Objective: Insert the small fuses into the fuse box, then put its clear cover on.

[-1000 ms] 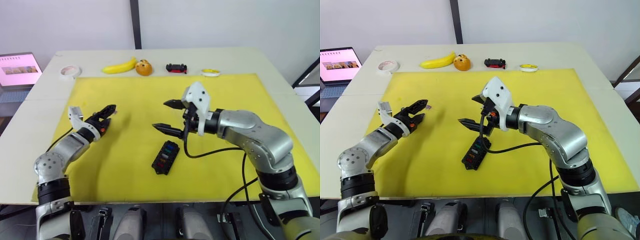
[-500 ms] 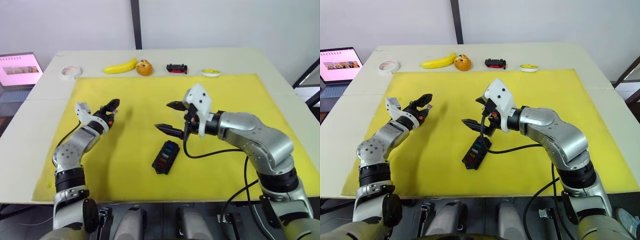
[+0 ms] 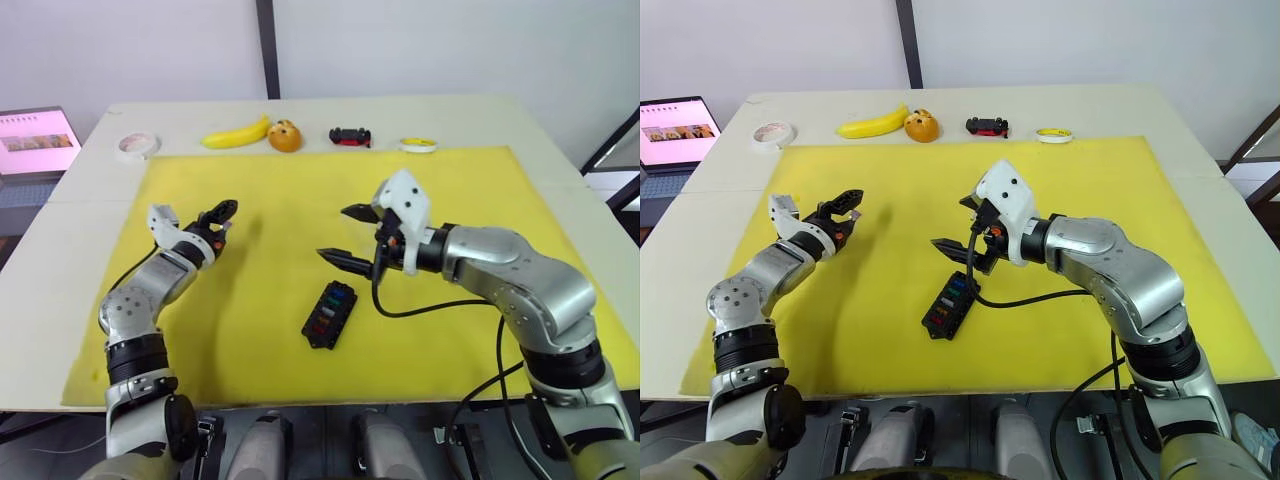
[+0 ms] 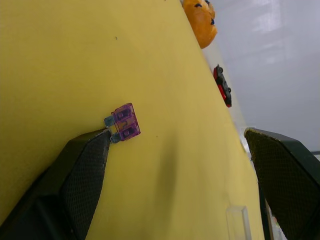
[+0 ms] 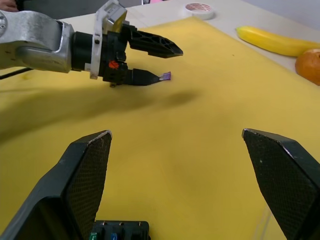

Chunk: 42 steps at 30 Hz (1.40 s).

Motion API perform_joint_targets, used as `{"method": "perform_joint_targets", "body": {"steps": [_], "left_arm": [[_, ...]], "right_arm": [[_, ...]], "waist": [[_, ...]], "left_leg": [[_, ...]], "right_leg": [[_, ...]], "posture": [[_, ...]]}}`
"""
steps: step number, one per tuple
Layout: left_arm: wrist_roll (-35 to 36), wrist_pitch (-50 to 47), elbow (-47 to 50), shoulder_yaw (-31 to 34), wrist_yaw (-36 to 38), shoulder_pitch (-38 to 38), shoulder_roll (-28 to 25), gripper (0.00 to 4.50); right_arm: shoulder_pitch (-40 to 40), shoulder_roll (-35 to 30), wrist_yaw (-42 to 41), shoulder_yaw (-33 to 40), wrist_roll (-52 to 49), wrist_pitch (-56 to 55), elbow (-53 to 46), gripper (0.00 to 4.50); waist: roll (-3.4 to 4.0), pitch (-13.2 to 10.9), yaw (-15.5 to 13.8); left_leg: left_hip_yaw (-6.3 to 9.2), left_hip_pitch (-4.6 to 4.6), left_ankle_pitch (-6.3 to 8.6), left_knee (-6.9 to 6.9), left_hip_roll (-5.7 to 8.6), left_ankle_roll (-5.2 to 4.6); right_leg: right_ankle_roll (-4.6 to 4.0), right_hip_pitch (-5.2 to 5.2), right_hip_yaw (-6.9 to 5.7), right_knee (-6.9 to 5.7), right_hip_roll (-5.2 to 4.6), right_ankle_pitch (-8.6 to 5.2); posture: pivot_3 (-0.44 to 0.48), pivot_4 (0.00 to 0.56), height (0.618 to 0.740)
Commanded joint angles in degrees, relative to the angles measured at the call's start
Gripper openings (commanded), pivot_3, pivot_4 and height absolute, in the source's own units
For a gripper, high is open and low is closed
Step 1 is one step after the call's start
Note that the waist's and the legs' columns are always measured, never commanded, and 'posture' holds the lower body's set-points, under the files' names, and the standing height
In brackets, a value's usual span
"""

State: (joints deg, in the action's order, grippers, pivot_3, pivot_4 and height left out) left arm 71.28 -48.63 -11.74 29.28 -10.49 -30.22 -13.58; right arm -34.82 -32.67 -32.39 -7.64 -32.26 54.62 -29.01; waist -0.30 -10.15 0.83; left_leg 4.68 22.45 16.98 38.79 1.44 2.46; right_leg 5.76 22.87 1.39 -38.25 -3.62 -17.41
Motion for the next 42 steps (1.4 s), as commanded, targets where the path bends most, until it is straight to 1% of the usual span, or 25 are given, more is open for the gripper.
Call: {"method": "perform_joint_targets", "body": {"steps": [1,5,11,15,18,26,34,41,42], "left_arm": [[-1.49,-1.92,-2.97,-0.4,0.38,0.08,-0.61,4.5],[-3.76,-2.36,-6.87,-1.59,4.3,-1.42,-0.8,4.5],[-9.19,-1.33,-16.63,-2.48,13.06,-4.65,-2.87,4.5],[-10.62,-2.43,-20.6,-1.86,18.0,-5.91,-4.41,4.5],[-10.37,-3.97,-21.91,-1.16,20.85,-6.5,-5.22,4.5],[-12.55,-4.8,-23.5,-0.45,23.37,-7.46,-5.87,4.5],[-15.35,-3.71,-25.49,-0.19,25.03,-8.08,-5.27,4.5],[-16.32,-2.9,-26.13,0.61,25.84,-8.24,-4.58,4.5],[-16.32,-2.98,-25.82,0.61,25.71,-8.1,-4.39,4.24]], "right_arm": [[-0.29,-0.46,0.23,2.07,-0.02,-0.66,-2.45,4.43],[-0.32,-0.59,0.39,2.31,-0.17,-0.33,-2.57,4.43],[-0.68,-1.22,0.28,2.4,-0.42,0.21,-2.71,4.43],[-0.85,-1.5,0.27,2.67,-0.73,0.65,-3.03,4.43],[-0.78,-1.47,0.34,2.76,-0.87,1.1,-3.42,4.43],[-0.67,-1.3,0.45,2.94,-1.06,1.74,-3.82,4.43],[-0.31,-1.27,0.7,3.11,-1.08,2.03,-4.18,4.43],[-0.28,-1.58,0.53,3.11,-1.01,2.05,-4.32,4.43],[-0.29,-1.65,0.47,3.11,-1.03,2.06,-4.36,4.48]], "waist": [[0.0,0.0,-0.07],[0.0,0.0,-0.18],[0.09,0.05,-0.64],[0.17,0.1,-0.98],[0.23,0.14,-1.03],[0.23,0.14,-1.14],[0.24,0.14,-1.19],[0.33,0.2,-1.36],[0.33,0.2,-1.38]], "left_leg": [[0.0,0.0,0.0,0.0,0.0,0.0],[-0.01,0.0,0.0,0.0,0.02,0.0],[0.12,-0.05,-0.02,0.0,0.11,0.01],[0.18,-0.13,0.04,-0.01,0.11,-0.12],[0.19,-0.14,0.05,-0.01,0.09,-0.12],[0.2,-0.14,0.05,-0.03,0.09,-0.12],[0.21,-0.14,0.04,-0.04,0.08,-0.12],[0.21,-0.14,0.04,-0.04,0.09,-0.11],[0.21,-0.14,0.04,-0.05,0.09,-0.12]], "right_leg": [[0.0,0.0,0.0,0.01,0.0,0.0],[0.0,-0.02,-0.01,0.01,0.0,0.0],[0.01,-0.16,-0.1,0.03,-0.03,0.0],[0.02,-0.24,-0.15,0.03,-0.02,0.01],[0.02,-0.24,-0.14,0.02,-0.02,0.01],[0.02,-0.23,-0.14,0.03,-0.04,0.01],[0.02,-0.23,-0.14,0.03,-0.05,0.01],[0.03,-0.23,-0.14,0.03,-0.06,0.02],[0.03,-0.23,-0.14,0.03,-0.07,0.02]], "posture": [[0.0,0.15,0.74],[0.0,0.15,0.74],[0.0,0.15,0.74],[0.0,0.15,0.74],[0.0,0.15,0.74],[0.0,0.15,0.74],[0.0,0.15,0.74],[0.0,0.15,0.74],[0.0,0.15,0.74]]}}
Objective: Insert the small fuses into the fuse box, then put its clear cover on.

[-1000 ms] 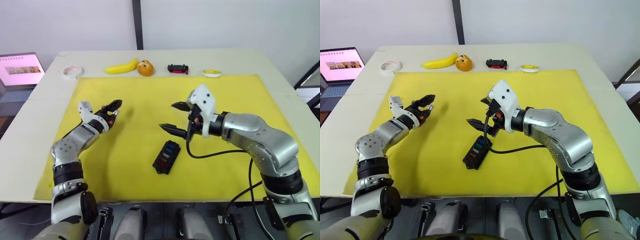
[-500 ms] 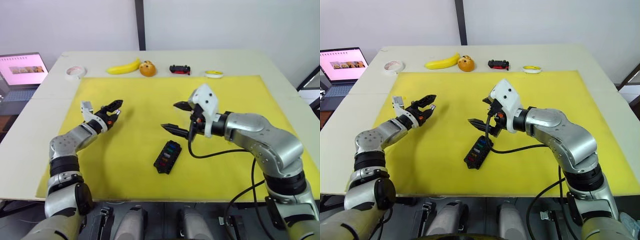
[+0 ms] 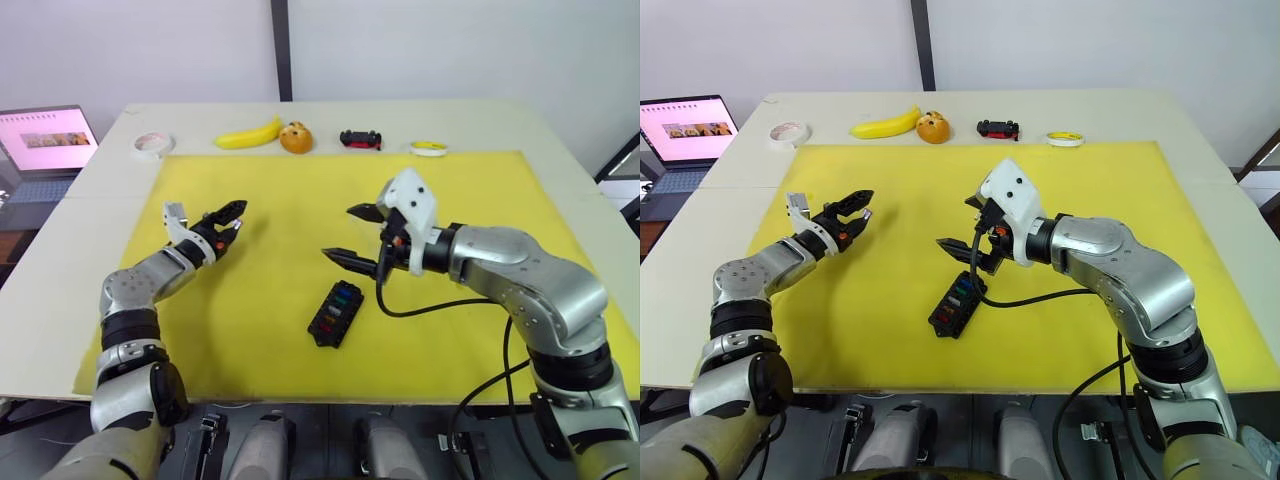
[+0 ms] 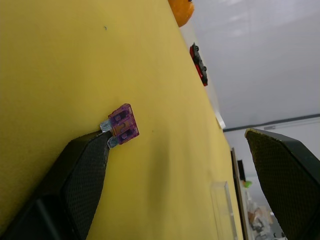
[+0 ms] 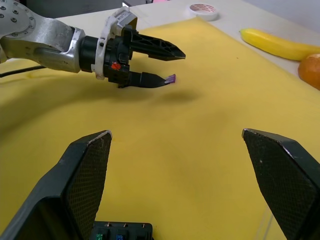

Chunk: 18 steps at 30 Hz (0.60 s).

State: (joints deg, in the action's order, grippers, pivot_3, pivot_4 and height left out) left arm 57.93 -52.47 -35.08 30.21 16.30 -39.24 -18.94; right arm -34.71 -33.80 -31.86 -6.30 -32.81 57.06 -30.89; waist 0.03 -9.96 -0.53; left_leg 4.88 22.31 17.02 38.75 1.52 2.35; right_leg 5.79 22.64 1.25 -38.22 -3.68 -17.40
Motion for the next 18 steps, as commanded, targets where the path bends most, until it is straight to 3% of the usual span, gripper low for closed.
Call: {"method": "perform_joint_targets", "body": {"steps": [1,18], "left_arm": [[-2.9,0.65,-2.13,-0.31,-1.28,1.04,1.14,3.96],[-2.4,-0.24,0.14,2.93,-5.67,1.28,3.4,3.96]], "right_arm": [[-0.41,-0.58,-0.11,1.76,-0.49,-0.36,-2.51,4.5],[-0.16,-1.26,-0.65,1.6,-0.55,-0.78,-2.77,4.5]], "waist": [[0.0,0.0,-0.04],[0.0,0.0,-0.09]], "left_leg": [[0.0,0.0,0.0,0.0,0.0,0.0],[0.0,0.0,0.0,-0.05,0.01,0.0]], "right_leg": [[0.0,0.0,0.0,0.0,0.0,0.0],[0.01,0.0,0.0,0.05,-0.02,0.0]], "posture": [[0.0,0.15,0.74],[0.0,0.15,0.74]]}}
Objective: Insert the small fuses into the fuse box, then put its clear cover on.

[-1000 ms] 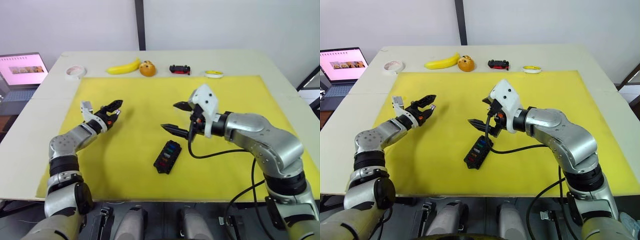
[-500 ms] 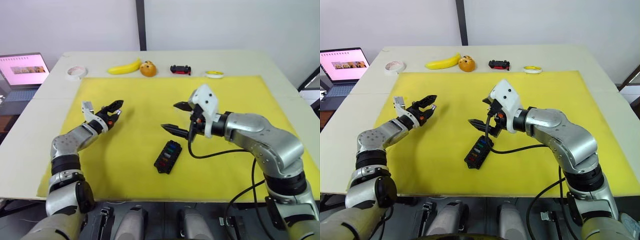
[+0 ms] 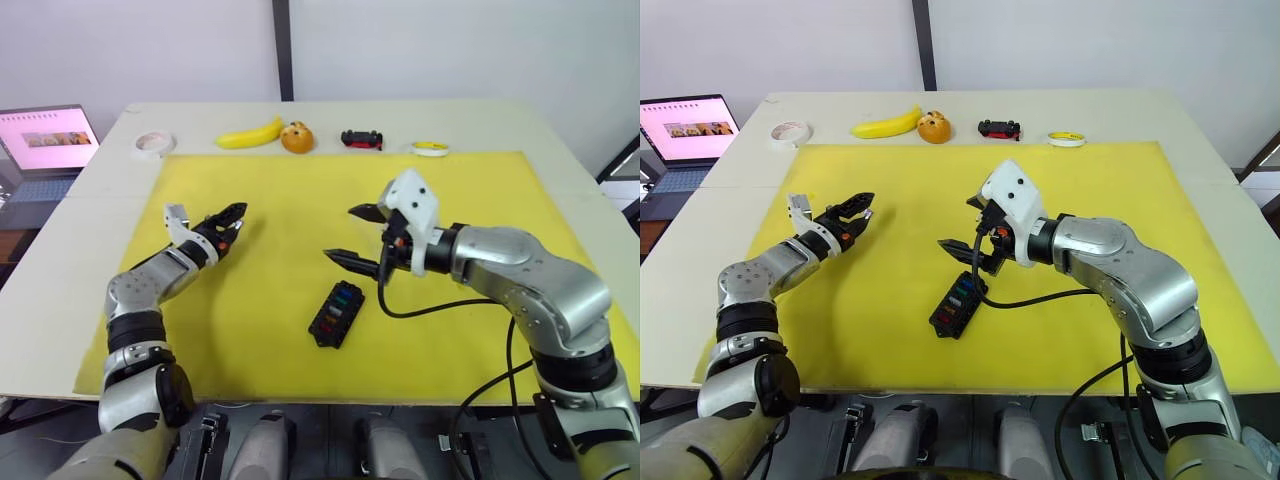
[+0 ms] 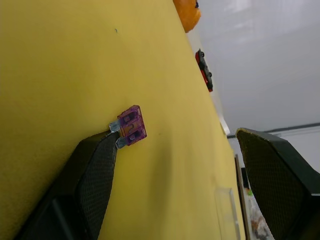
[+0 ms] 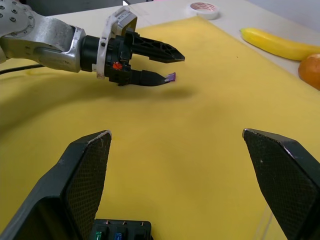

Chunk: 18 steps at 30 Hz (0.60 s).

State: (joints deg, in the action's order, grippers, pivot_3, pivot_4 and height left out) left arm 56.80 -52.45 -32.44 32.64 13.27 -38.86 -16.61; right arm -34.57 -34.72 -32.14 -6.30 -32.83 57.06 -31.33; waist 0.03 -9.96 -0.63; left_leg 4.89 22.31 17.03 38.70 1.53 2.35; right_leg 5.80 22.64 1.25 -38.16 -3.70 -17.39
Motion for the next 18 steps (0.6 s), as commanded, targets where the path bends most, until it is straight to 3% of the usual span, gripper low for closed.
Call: {"method": "perform_joint_targets", "body": {"steps": [1,6,9,18], "left_arm": [[-1.27,-0.24,-2.57,0.69,-2.81,0.84,1.18,3.96],[-1.27,-0.23,-2.62,1.29,-3.08,0.49,1.64,3.96],[-1.61,-0.74,-2.76,1.12,-3.05,0.33,1.57,2.64],[-2.29,-0.81,-2.8,1.48,-3.64,0.07,2.09,2.64]], "right_arm": [[-0.31,-0.36,-0.38,1.59,-0.5,-0.79,-2.32,4.5],[-0.47,-0.37,-0.43,1.59,-0.36,-0.75,-2.19,4.5],[-0.47,-0.46,-0.41,1.74,-0.42,-0.61,-2.26,4.5],[-0.38,-0.54,-0.21,2.01,-0.53,-0.36,-2.49,4.5]], "waist": [[0.0,0.0,0.0],[0.0,0.0,-0.01],[-0.02,-0.01,0.02],[-0.02,-0.01,-0.04]], "left_leg": [[0.0,0.0,0.0,0.0,0.0,0.0],[0.0,0.0,0.0,0.0,0.0,0.01],[0.0,0.0,0.0,0.0,0.0,0.01],[0.0,0.01,-0.13,-0.39,0.04,0.21]], "right_leg": [[0.0,0.0,0.0,0.0,0.0,0.0],[0.0,0.0,0.0,0.0,0.0,0.0],[0.0,0.01,0.0,0.0,0.0,0.0],[0.0,0.13,0.01,0.08,-0.05,0.0]], "posture": [[0.0,0.15,0.74],[0.0,0.15,0.74],[0.0,0.15,0.74],[0.0,0.15,0.74]]}}
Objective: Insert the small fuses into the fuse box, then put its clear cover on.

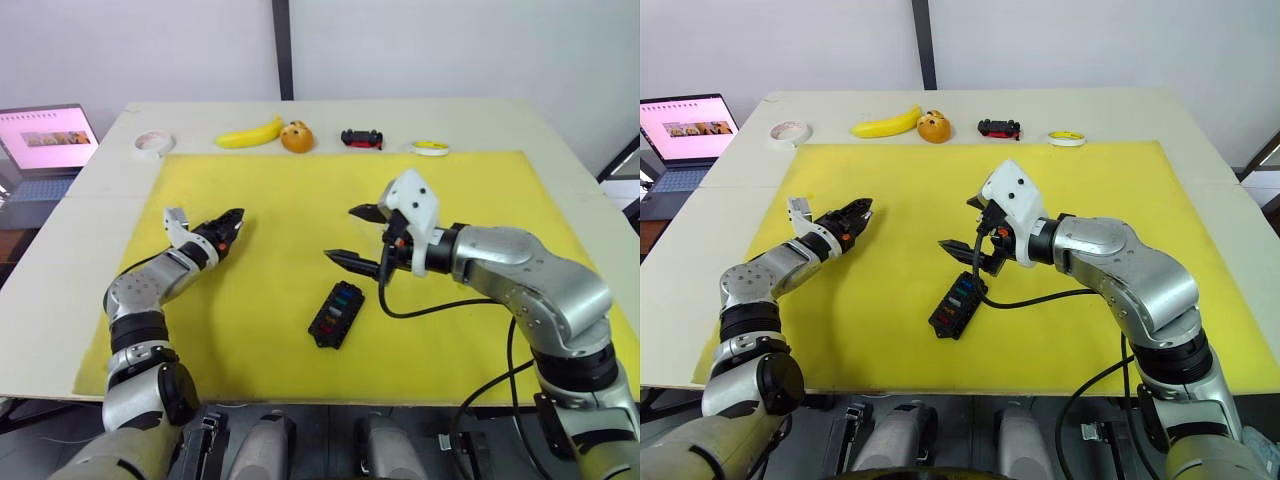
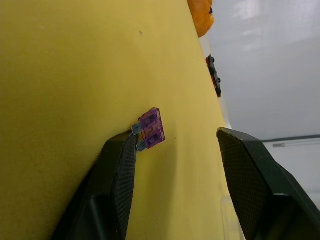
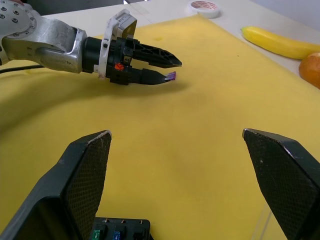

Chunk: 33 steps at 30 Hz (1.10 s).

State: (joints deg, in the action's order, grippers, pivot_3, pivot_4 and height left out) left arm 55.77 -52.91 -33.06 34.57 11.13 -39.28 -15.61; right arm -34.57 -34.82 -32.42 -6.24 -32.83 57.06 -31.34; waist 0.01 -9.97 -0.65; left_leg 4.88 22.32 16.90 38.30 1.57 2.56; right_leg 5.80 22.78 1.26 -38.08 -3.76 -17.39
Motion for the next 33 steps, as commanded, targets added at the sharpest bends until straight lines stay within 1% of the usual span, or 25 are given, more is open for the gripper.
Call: {"method": "perform_joint_targets", "body": {"steps": [1,8,9,10,11,12,33], "left_arm": [[-1.29,-0.34,-2.17,-0.39,-1.54,0.48,1.14,2.64],[-0.96,-0.37,-1.71,0.14,-1.71,0.61,1.59,2.64],[-0.95,-0.37,-1.67,0.15,-1.66,0.58,1.64,2.09],[-0.98,-0.4,-1.66,0.14,-1.65,0.56,1.66,1.91],[-1.08,-0.57,-1.67,0.01,-1.61,0.54,1.58,1.33],[-1.3,-0.83,-1.74,-0.23,-1.62,0.53,1.41,0.87],[-1.6,-0.11,-2.29,0.18,-2.03,0.52,1.7,0.87]], "right_arm": [[-0.36,-0.43,0.12,1.99,-0.52,-0.34,-2.49,4.5],[-0.18,-0.55,0.25,2.36,-0.62,-0.03,-2.78,4.5],[-0.22,-0.55,0.22,2.41,-0.64,-0.03,-2.67,4.5],[-0.23,-0.56,0.2,2.44,-0.64,-0.03,-2.58,4.5],[-0.23,-0.57,0.18,2.47,-0.63,-0.03,-2.51,4.5],[-0.23,-0.57,0.16,2.47,-0.63,-0.03,-2.48,4.5],[-0.6,-0.54,0.11,2.78,-0.81,0.31,-2.35,4.5]], "waist": [[0.0,0.0,-0.03],[0.0,0.0,-0.05],[0.0,0.0,-0.05],[0.0,0.0,-0.03],[0.0,0.0,0.01],[0.0,0.0,0.05],[-0.01,0.0,0.07]], "left_leg": [[0.01,0.0,-0.01,-0.05,0.0,0.01],[0.03,0.0,-0.04,-0.1,0.01,0.07],[0.04,0.0,-0.04,-0.1,0.01,0.07],[0.04,0.0,-0.04,-0.1,0.01,0.07],[0.03,0.0,-0.05,-0.1,0.01,0.08],[0.03,0.0,-0.05,-0.1,0.01,0.08],[0.01,0.0,-0.08,-0.16,-0.01,0.13]], "right_leg": [[0.0,0.02,0.0,0.0,0.0,0.0],[0.0,0.03,-0.01,0.0,0.0,0.0],[0.0,0.03,-0.01,0.0,0.0,0.0],[0.0,0.03,-0.01,0.0,0.0,0.0],[0.0,0.03,-0.01,0.01,0.0,0.0],[0.0,0.04,0.0,0.01,0.0,0.0],[0.0,0.08,0.01,0.02,0.03,0.0]], "posture": [[0.0,0.15,0.74],[0.0,0.15,0.74],[0.0,0.15,0.74],[0.0,0.15,0.74],[0.0,0.15,0.74],[0.0,0.15,0.74],[0.0,0.15,0.74]]}}
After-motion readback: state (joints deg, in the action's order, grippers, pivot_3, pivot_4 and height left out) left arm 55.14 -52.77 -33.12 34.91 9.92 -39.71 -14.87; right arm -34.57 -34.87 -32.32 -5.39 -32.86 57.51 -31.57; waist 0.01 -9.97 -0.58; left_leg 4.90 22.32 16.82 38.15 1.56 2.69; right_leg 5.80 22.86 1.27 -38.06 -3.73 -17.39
